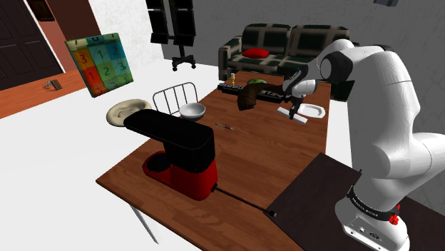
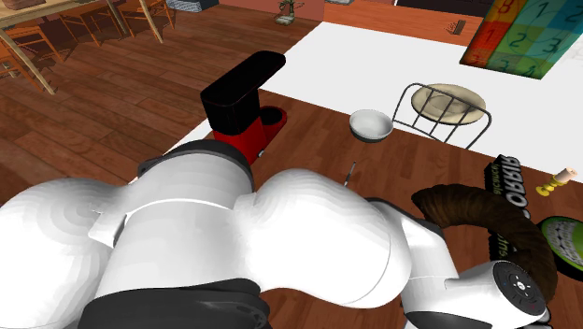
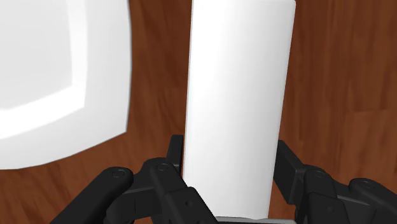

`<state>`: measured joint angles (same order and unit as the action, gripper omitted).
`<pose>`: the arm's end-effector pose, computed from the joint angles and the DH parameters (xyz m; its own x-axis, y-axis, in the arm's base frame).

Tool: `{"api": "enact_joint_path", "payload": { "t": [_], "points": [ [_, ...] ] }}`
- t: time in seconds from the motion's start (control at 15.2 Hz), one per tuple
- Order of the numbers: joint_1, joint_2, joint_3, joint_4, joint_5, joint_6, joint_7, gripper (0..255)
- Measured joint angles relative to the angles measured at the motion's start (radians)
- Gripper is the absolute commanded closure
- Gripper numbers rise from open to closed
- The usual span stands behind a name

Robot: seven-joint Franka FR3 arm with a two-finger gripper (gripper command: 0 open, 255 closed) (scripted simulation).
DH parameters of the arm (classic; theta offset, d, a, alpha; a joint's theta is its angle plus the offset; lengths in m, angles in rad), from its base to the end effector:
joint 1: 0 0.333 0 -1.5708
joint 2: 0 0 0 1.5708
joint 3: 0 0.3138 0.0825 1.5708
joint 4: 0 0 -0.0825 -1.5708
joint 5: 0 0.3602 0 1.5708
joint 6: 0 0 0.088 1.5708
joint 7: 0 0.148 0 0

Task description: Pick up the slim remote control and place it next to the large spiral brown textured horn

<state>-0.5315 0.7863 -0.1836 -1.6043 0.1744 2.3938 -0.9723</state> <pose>0.5231 -0.4301 0.1484 0.9831 0.1833 0.0043 0.1831 -0.9828 0.0218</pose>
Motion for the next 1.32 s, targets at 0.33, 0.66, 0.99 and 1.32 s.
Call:
{"api": "enact_joint_path", "payload": {
  "t": [0.33,0.66,0.99,1.32],
  "points": [
    [-0.001,0.001,-0.001,-0.004,0.000,0.002,-0.001,0],
    [0.001,-0.010,-0.003,-0.007,-0.002,-0.008,0.001,0],
    [0.009,-0.083,-0.015,-0.016,-0.015,-0.070,0.007,0],
    [0.011,-0.089,-0.016,-0.019,-0.016,-0.074,0.008,0]
  ]
}}
